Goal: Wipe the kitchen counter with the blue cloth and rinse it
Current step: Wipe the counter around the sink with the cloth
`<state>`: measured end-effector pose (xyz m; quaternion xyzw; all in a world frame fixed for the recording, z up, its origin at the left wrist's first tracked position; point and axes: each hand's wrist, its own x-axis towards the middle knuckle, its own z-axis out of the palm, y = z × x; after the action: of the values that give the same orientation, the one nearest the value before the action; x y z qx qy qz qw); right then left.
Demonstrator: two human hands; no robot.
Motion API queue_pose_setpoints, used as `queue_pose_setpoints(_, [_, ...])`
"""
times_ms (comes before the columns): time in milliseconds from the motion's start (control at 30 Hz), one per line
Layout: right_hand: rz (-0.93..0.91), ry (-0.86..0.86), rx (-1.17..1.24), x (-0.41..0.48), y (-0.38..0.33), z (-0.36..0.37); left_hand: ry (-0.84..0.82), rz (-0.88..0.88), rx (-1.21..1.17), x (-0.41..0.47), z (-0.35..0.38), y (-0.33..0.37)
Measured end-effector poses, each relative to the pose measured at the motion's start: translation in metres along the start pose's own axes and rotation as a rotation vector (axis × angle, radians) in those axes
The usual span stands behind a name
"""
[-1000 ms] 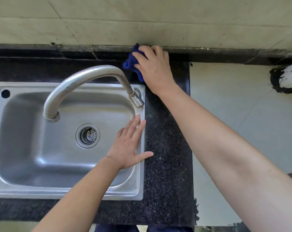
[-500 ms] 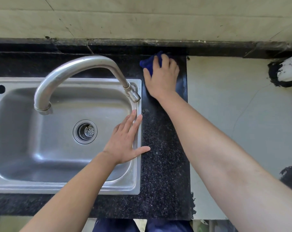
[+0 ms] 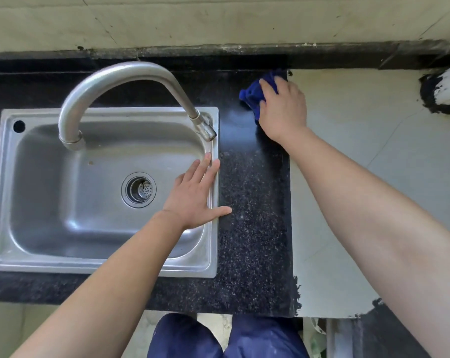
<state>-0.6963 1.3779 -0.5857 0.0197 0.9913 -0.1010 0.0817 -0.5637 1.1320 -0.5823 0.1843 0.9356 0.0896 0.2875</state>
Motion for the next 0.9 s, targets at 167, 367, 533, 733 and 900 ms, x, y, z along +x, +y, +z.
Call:
queue_pose_setpoints(167, [-0.015, -0.131, 0.039, -0.011, -0.039, 0.004, 0.031, -0.057, 0.043, -0.020, -0.011, -0.005])
queue_pose_setpoints(367, [-0.096, -0.130, 0.108, -0.158, -0.066, 0.038, -0.056, -0.190, 0.145, -0.104, 0.027, -0.059])
queue_pose_setpoints(533, [0.044, -0.174, 0.098, -0.284, -0.088, 0.058, -0.127, -0.224, 0.147, -0.171, 0.065, -0.099])
queue_pose_setpoints(733, [0.291, -0.095, 0.141, -0.399, -0.149, 0.087, -0.022, -0.049, 0.242, -0.234, 0.086, -0.135])
queue_pose_setpoints(900, [0.238, -0.063, 0.125, -0.439, -0.227, 0.113, 0.027, -0.055, 0.209, -0.282, 0.091, -0.188])
